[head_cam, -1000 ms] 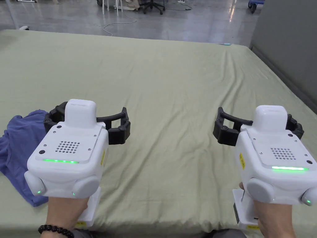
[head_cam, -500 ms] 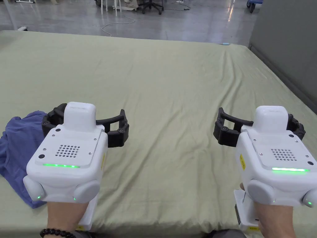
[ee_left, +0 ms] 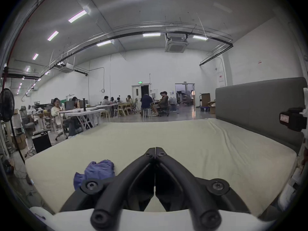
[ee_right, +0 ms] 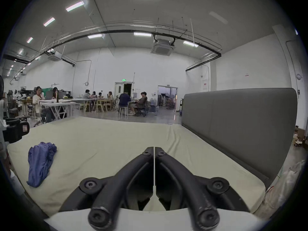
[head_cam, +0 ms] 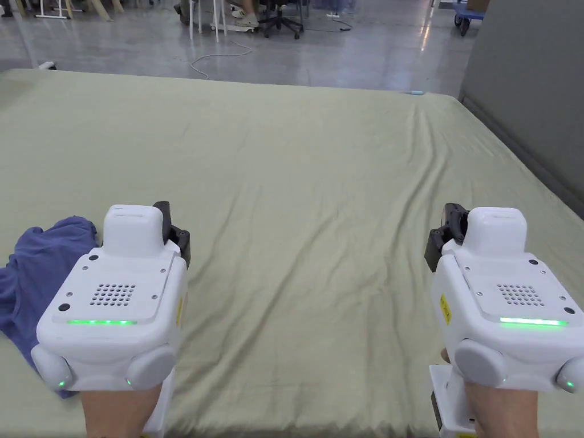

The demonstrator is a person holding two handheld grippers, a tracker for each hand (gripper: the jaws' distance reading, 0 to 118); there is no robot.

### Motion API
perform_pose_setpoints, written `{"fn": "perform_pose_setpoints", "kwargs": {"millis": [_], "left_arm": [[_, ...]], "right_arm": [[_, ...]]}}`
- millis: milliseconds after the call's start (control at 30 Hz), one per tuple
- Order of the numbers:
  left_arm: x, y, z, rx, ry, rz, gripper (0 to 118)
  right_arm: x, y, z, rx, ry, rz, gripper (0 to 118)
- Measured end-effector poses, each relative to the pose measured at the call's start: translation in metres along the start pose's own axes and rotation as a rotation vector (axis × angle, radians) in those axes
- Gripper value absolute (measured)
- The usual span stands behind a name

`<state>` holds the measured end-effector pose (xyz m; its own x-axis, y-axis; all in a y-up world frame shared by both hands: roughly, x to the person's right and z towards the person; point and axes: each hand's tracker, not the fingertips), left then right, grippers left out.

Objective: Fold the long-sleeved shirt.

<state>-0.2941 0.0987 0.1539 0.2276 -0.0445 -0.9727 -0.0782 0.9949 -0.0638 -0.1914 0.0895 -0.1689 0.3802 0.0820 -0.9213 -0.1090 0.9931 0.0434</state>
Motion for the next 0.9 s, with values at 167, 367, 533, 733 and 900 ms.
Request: {"fn": "perform_pose_setpoints", "kwargs": {"millis": [167,367,533,733,900], "left_arm": [[-0.05,0.001,0.012,0.0,0.161,0.0,0],[-0.135,0.009,0.048,-0.011,0.438,0.084,0],[-0.152,0.009,0.045,-0.082,0.446,0.128,0],[-0.169,-0.028,-0.033,-0.539,0.328,0.278,118],[-0.185,-0.1,-0.103,-0.831,0.305,0.408,116]], "right_arm": [[-0.063,0.009,-0.013,0.018,0.171,-0.008,0],[-0.169,0.013,-0.007,0.04,0.424,0.022,0],[-0.202,0.013,-0.004,0.013,0.514,0.027,0],[-0.204,0.013,-0.002,-0.005,0.526,0.038,0],[-0.202,0.002,-0.012,-0.049,0.539,0.026,0]]}}
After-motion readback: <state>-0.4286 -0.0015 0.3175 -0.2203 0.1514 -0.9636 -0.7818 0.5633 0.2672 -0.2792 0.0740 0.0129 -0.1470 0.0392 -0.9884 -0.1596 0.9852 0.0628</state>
